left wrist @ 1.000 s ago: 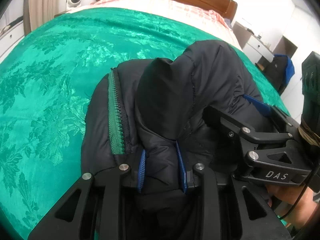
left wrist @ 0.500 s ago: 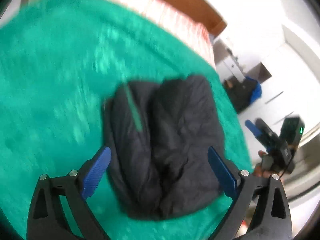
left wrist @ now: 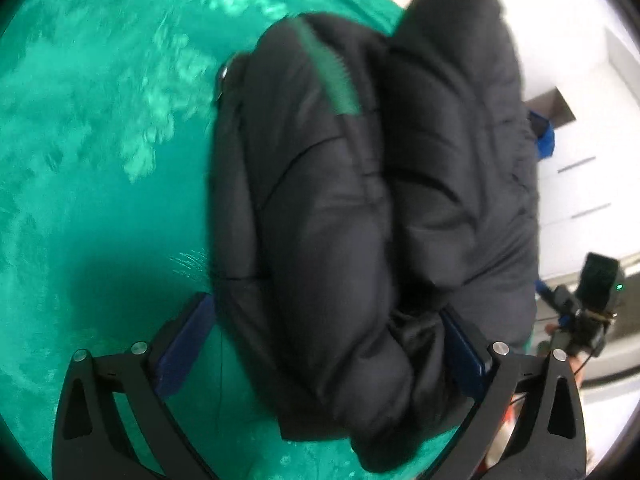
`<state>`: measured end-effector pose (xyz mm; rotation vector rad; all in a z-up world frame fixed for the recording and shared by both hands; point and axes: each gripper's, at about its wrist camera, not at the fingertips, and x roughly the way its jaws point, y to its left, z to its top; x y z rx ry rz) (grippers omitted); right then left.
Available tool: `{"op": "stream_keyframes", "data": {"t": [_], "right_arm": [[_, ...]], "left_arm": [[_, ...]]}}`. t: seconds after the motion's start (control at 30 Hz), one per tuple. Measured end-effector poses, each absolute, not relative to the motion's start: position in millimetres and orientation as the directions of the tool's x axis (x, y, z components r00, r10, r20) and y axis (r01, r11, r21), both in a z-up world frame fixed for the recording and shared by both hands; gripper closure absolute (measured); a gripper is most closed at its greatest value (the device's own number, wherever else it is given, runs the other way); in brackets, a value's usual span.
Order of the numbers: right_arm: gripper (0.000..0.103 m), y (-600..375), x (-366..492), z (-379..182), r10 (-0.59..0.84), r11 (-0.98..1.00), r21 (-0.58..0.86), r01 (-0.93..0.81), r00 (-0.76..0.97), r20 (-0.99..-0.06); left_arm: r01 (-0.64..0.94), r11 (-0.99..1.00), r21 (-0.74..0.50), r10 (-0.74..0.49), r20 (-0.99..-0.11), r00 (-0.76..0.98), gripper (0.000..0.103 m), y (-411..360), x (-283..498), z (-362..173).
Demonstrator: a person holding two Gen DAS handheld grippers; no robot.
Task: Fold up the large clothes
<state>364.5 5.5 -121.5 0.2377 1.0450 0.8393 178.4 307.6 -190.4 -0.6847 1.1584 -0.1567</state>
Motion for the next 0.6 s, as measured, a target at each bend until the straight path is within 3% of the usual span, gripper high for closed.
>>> {"op": "stream_keyframes", "data": {"t": [0.2, 0.3, 0.37, 0.4, 0.43, 0.47, 0.53, 0.6], "right_arm": [[0.000, 30, 403, -185, 0.806, 0.556, 0.743, -0.373, 0.025, -0.591], [0.001, 42, 416, -202, 0.830, 0.533, 0.778, -0.333, 0.026, -0.558], [0.004, 60, 414, -189, 0.762, 0.601, 0.652, -0.463, 0.084, -0.642], [0.006, 73, 405, -175, 0.686, 0.654, 0.500, -0.568, 0.166, -0.708], [0.012, 82, 396, -165, 0.636, 0.670, 0.387, -0.634, 0.222, -0.739], [0.015, 90, 385, -158, 0.601, 0.674, 0.296, -0.677, 0.270, -0.752], [0.023, 105, 356, -144, 0.543, 0.654, 0.073, -0.753, 0.400, -0.739], [0.026, 110, 334, -137, 0.542, 0.625, -0.048, -0.779, 0.478, -0.691]], "left_arm": [[-0.184, 0.815, -0.550, -0.437, -0.791, 0.428, 0.000, 294, 196, -203], [-0.193, 0.808, -0.556, -0.441, -0.789, 0.429, 0.000, 294, 206, -207], [-0.209, 0.815, -0.540, -0.422, -0.801, 0.424, 0.000, 290, 209, -206], [-0.208, 0.838, -0.505, -0.389, -0.820, 0.421, 0.001, 283, 208, -203], [-0.196, 0.859, -0.472, -0.360, -0.831, 0.423, 0.015, 274, 206, -197], [-0.180, 0.864, -0.471, -0.357, -0.823, 0.441, 0.037, 267, 202, -189], [-0.171, 0.890, -0.423, -0.297, -0.822, 0.486, 0.050, 253, 191, -172], [-0.155, 0.916, -0.371, -0.239, -0.813, 0.531, 0.056, 240, 179, -157]]}}
